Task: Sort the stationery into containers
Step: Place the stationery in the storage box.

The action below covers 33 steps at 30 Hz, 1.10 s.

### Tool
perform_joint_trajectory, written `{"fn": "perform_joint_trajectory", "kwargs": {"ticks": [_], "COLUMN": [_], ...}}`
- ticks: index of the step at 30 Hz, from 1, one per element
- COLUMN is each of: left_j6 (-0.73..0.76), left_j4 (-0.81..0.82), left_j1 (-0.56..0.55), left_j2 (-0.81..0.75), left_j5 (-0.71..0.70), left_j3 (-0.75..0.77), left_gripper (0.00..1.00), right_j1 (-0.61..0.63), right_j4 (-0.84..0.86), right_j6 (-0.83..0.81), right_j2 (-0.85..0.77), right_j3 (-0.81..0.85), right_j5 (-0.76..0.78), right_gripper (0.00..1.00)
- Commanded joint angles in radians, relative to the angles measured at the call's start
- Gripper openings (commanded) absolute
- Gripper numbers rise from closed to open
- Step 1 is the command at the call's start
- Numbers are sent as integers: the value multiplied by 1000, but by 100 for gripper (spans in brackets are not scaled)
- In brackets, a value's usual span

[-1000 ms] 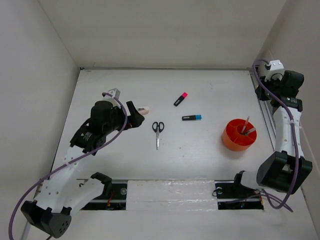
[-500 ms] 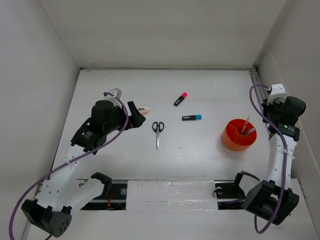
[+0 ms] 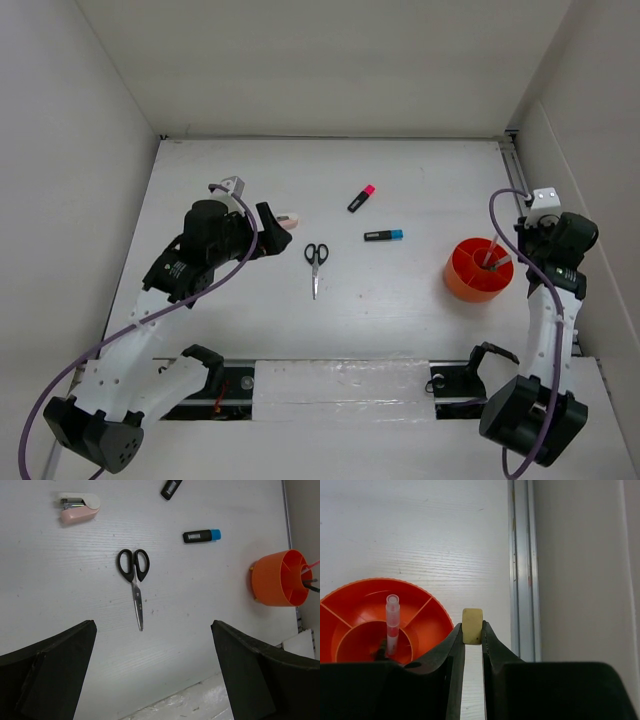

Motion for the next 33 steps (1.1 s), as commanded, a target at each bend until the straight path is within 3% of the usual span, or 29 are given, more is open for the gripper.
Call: {"fn": "perform_joint_trajectory", "kwargs": {"ticks": [1, 12, 18, 33], "left_j6": [16, 16, 7, 16], "left_j4": [26, 26, 26, 26], "left_j1": [2, 2, 2, 2], "left_j2": [-6, -15, -24, -24], "left_j5": [16, 16, -17, -7], "left_j3": [-6, -6, -6, 4], "left_gripper": [99, 99, 99, 99], "right_j1": [1, 1, 40, 40], "right_j4": [39, 0, -72, -99], "right_j6": [27, 92, -2, 20], "right_j2": [8, 51, 35, 65], "right_j3": [35, 54, -26, 8], "right_j5": [-36, -26, 108, -9], "right_gripper": [0, 0, 0, 0]}}
